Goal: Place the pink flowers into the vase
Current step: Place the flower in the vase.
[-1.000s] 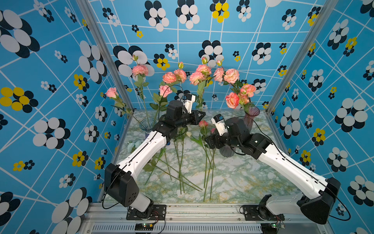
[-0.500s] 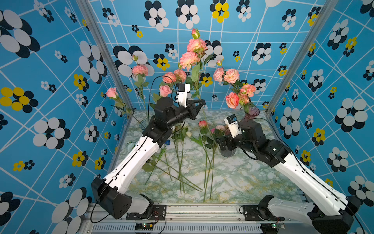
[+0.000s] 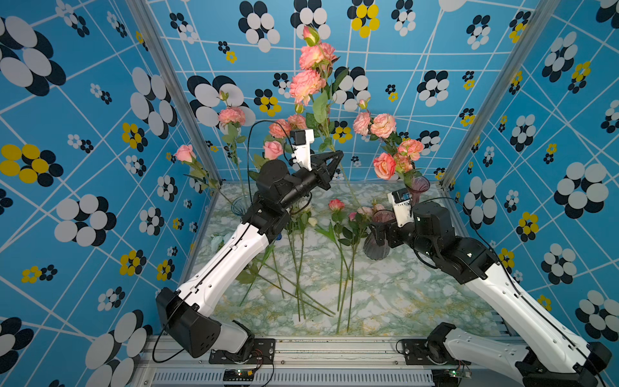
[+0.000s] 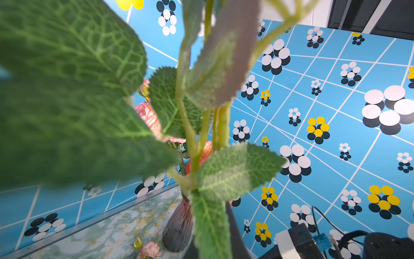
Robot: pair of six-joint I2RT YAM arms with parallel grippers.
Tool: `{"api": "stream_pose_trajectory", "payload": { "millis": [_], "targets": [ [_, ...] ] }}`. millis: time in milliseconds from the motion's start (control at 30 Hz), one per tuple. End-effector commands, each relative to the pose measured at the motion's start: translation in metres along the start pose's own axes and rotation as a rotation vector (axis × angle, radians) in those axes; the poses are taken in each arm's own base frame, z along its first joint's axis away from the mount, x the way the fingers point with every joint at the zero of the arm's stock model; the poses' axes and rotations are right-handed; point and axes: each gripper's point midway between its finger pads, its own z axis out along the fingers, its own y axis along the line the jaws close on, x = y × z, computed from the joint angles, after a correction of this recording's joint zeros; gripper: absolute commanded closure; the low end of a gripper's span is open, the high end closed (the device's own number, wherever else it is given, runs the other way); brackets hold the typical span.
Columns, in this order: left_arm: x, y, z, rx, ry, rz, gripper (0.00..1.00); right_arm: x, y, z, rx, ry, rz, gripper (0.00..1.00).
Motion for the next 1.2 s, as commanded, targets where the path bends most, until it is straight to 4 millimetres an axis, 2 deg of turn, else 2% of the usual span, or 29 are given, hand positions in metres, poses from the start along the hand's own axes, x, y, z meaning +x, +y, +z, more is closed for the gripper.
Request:
{"api": "stream_pose_trajectory", "payload": {
  "millis": [0,367,633,800,967,1167],
  "targets": [
    [-0.019,-0.013,0.008,0.042,-0.074,0.032,1.00,-0.002,-0.004,0.003,0.015,-0.021,0.026,0.01],
    [-0.005,-0.015,0.031,0.078,-0.078,0.023,1.00,0.003,-0.010,0.001,0.030,-0.022,0.036,0.01],
    [-0.030,-0.033,0.025,0.094,-0.076,0.058,1.00,0.003,-0.013,0.000,0.034,-0.028,0.040,0.01],
    [-0.028,-0.032,0.023,0.087,-0.076,0.058,1.00,0.003,-0.011,0.004,0.024,-0.027,0.047,0.01],
    [-0.013,-0.020,0.036,0.085,-0.067,0.049,1.00,0.003,-0.012,0.002,0.029,-0.030,0.048,0.01],
    [0.022,-0.001,0.051,0.073,-0.011,0.061,1.00,0.004,-0.018,-0.003,0.050,-0.042,0.054,0.01]
  ]
}}
